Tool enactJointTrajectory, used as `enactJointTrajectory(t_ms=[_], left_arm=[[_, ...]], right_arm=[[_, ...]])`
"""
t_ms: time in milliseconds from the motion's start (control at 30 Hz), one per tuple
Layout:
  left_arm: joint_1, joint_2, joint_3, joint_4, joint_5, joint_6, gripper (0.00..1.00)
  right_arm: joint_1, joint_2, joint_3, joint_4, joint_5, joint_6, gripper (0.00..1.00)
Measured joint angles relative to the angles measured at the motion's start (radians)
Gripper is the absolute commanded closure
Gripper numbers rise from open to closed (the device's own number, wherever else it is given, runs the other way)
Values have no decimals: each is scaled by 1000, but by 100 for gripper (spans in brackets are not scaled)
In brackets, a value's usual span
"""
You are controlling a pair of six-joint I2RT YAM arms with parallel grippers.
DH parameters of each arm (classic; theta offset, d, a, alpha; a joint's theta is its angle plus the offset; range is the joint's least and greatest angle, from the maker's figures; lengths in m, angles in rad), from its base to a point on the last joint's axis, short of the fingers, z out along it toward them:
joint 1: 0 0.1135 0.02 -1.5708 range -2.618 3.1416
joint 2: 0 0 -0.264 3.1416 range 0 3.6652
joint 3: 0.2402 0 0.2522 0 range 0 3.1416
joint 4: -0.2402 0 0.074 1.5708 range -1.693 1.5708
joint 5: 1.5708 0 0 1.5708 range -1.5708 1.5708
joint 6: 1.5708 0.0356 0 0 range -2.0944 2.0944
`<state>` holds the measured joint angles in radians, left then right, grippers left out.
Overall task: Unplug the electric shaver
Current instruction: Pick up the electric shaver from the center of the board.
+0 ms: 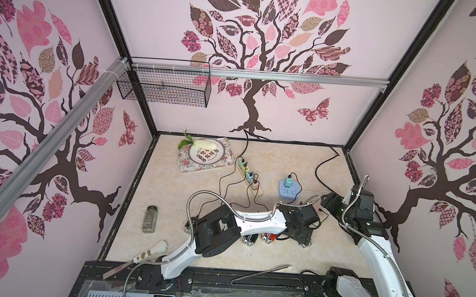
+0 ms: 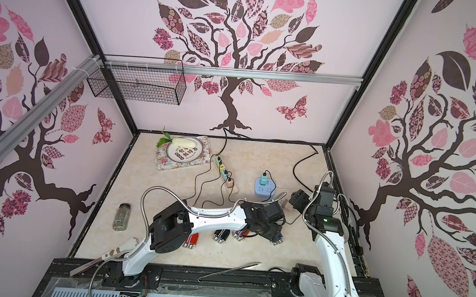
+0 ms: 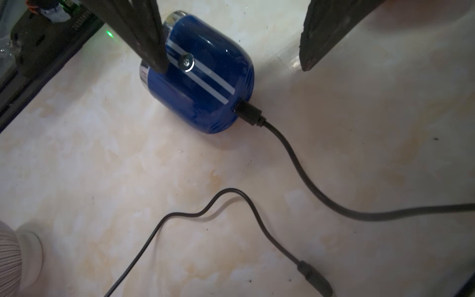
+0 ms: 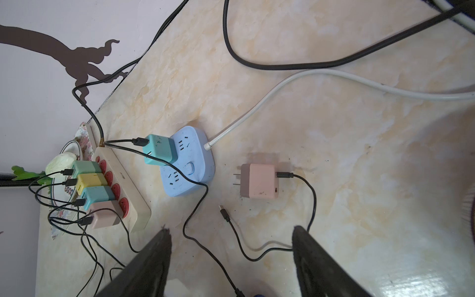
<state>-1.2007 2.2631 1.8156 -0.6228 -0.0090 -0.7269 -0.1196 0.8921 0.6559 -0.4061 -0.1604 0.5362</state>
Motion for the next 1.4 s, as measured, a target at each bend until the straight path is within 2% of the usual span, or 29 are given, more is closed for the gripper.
enactJointTrajectory(t_ms=[267,633,1133,1400], left_arm=[[-3,13,19,-11,-2,1,18],[-8,102,178,-122,-44,25,23],[-17,71,129,-269,-188,109,30],[-17,71,129,-354,-226,121,28]], right_arm=[[0,0,-2,7,-8,-1,23],[0,2,-14,29,-21,-1,23],[0,-20,-45,38,-63,3,24],[0,-19,-100,32,-89,2,24]])
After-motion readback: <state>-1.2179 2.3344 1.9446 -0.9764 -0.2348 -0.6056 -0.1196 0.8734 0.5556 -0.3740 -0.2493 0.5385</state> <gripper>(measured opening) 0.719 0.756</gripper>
